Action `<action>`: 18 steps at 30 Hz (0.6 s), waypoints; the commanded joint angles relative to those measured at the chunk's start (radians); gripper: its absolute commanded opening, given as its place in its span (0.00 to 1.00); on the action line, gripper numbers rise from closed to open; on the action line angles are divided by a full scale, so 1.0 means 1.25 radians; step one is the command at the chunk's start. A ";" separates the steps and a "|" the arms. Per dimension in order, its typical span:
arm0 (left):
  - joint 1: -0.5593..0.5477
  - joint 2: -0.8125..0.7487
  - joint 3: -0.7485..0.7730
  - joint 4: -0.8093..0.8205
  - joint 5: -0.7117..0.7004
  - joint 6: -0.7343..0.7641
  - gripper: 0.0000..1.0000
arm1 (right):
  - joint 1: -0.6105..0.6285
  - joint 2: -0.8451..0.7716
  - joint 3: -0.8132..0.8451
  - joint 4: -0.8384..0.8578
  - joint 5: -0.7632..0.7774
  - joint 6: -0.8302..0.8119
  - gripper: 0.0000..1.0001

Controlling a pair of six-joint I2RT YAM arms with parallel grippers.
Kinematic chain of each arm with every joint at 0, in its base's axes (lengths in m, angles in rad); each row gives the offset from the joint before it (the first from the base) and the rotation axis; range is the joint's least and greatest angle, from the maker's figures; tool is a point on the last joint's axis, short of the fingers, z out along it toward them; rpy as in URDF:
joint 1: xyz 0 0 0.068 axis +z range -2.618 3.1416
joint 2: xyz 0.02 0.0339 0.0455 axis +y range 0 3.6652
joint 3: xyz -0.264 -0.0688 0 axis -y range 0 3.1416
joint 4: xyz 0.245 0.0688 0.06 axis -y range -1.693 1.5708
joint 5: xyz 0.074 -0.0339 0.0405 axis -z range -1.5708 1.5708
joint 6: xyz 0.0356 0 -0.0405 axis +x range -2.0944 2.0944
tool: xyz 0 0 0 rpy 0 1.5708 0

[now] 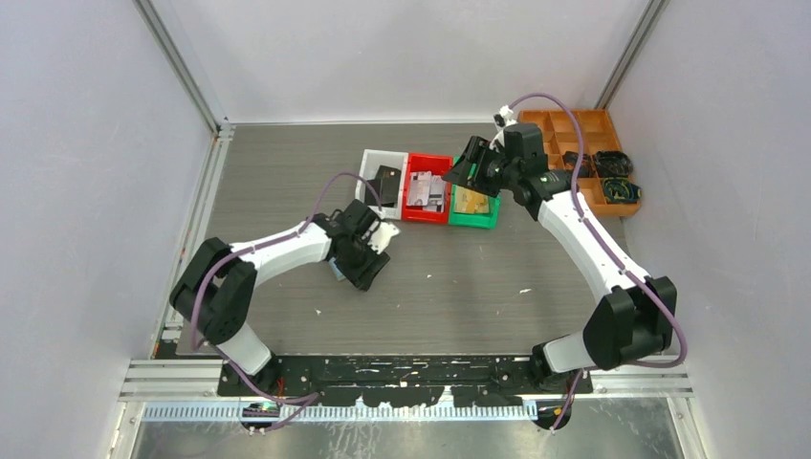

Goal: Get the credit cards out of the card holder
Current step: Place the credit card in the storage box.

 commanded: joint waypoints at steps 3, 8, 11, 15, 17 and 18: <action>0.112 0.023 0.031 -0.001 0.163 -0.013 0.53 | 0.000 -0.093 -0.065 0.093 -0.007 0.016 0.64; 0.096 -0.077 0.060 -0.045 0.237 0.008 0.80 | 0.001 -0.136 -0.119 0.116 0.026 0.010 0.65; 0.099 -0.146 0.112 -0.134 0.248 0.046 0.88 | 0.000 -0.167 -0.159 0.135 0.056 0.010 0.67; 0.156 -0.262 0.153 -0.197 0.262 0.081 0.99 | 0.001 -0.217 -0.216 0.154 0.143 0.005 0.74; 0.218 -0.311 0.157 -0.199 0.261 0.087 1.00 | 0.000 -0.244 -0.247 0.146 0.223 0.002 0.96; 0.253 -0.335 0.146 -0.184 0.261 0.088 1.00 | 0.000 -0.258 -0.266 0.144 0.293 0.004 0.99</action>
